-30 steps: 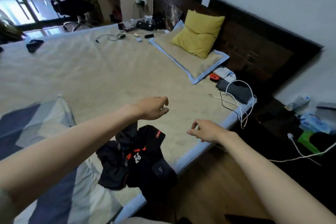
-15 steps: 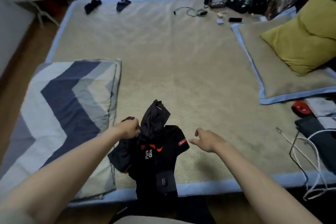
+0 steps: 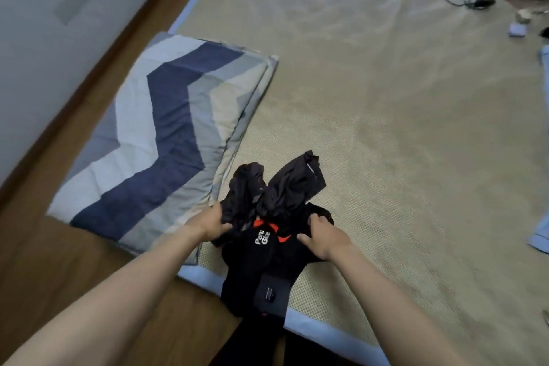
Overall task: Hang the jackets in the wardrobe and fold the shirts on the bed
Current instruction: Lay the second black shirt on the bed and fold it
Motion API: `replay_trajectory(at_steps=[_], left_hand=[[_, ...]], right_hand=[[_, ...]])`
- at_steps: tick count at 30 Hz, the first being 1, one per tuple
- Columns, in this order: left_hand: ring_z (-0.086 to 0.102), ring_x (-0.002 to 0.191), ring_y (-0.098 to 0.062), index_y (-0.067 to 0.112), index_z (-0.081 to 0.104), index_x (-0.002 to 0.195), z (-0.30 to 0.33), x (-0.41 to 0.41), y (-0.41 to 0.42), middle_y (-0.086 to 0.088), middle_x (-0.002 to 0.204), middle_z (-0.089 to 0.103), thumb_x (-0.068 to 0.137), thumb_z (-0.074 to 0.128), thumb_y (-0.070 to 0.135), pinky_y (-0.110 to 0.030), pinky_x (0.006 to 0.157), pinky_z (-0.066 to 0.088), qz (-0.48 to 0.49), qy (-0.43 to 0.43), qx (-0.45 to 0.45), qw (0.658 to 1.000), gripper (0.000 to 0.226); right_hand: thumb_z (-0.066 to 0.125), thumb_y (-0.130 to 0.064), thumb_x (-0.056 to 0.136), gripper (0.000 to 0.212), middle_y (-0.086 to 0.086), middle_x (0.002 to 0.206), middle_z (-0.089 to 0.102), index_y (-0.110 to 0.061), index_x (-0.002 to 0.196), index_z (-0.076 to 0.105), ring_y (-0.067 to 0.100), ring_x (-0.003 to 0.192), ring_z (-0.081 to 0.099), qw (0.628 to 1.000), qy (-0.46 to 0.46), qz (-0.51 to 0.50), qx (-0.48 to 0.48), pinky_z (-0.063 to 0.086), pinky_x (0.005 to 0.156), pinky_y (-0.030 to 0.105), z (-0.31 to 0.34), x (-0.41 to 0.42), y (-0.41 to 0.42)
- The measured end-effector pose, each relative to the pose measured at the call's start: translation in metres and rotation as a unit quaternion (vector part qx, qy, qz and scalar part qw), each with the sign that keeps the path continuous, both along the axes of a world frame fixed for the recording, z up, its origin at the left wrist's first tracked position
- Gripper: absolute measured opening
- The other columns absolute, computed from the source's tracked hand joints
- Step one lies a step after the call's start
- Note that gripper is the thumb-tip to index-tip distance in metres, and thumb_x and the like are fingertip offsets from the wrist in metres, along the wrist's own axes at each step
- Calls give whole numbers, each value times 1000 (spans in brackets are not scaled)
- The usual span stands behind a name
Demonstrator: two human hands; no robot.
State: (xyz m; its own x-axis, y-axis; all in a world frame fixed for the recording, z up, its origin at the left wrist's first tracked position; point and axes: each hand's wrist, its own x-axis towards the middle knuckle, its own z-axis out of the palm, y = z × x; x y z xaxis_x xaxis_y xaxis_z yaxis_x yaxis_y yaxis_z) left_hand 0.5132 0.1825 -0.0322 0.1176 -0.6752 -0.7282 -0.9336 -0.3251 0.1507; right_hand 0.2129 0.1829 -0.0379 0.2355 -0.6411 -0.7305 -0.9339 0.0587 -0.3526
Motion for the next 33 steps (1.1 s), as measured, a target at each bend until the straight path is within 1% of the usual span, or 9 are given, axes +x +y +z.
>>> replay_trajectory(at_steps=[3,9,14,17,20,24,28,30,33], left_hand=[[61,116,-34,12,46,129,-48,7,-16,-15,129,61,73,65,65,-42,96,51,60,-5,-6,998,79],[53,131,-34,9,18,151,-103,-17,-52,-16,141,56,59,82,70,-47,105,42,132,-6,-70,989,128],[67,107,-34,6,60,120,-116,-6,-58,-15,110,73,79,82,25,-36,87,51,162,112,-99,975,50],[71,84,-27,7,73,98,-64,3,-77,-7,86,74,77,80,37,-35,74,51,170,236,-90,953,37],[66,75,-15,-3,70,103,21,-3,-107,-7,82,72,84,75,26,-29,71,52,202,355,-44,912,35],[42,43,-7,5,61,91,131,-33,-140,-4,59,43,61,76,27,-15,42,34,194,432,-29,880,40],[44,58,-16,12,69,90,208,-74,-157,-13,74,49,76,81,24,-25,54,32,196,509,-49,837,23],[46,73,-21,11,76,95,236,-93,-162,-17,96,54,83,78,24,-29,64,35,191,544,-59,815,18],[49,72,-20,8,76,108,276,-124,-161,-16,90,57,89,73,28,-26,60,36,155,550,-89,816,27]], right_hand=[[51,-52,100,56,10,141,49,-13,139,40,33,122,59,1000,-2,9,25,49,97,43,-18,9,6],[50,-51,101,51,9,136,51,-14,135,41,31,119,59,997,31,28,61,50,96,43,-35,-3,16],[49,-51,101,54,11,138,50,-12,138,38,34,121,59,996,46,60,45,49,94,44,-30,-5,-1],[51,-49,101,54,11,139,50,-12,138,38,33,123,58,998,30,42,26,49,98,45,-10,-5,-19],[60,-45,97,57,6,140,52,-16,141,37,25,123,57,999,-48,17,7,47,103,44,31,-3,-36],[80,-52,79,84,-12,121,55,-28,143,32,10,94,62,968,-224,-70,-88,53,92,32,117,11,-52],[93,-57,55,110,-12,117,65,-35,141,28,4,94,69,912,-348,-166,-138,56,95,33,191,19,-66],[95,-52,55,104,-12,116,71,-37,137,31,2,107,68,883,-379,-220,-168,53,102,35,219,15,-72],[90,-45,61,84,-8,115,72,-39,127,38,8,108,68,846,-379,-272,-257,53,100,38,261,2,-77]])
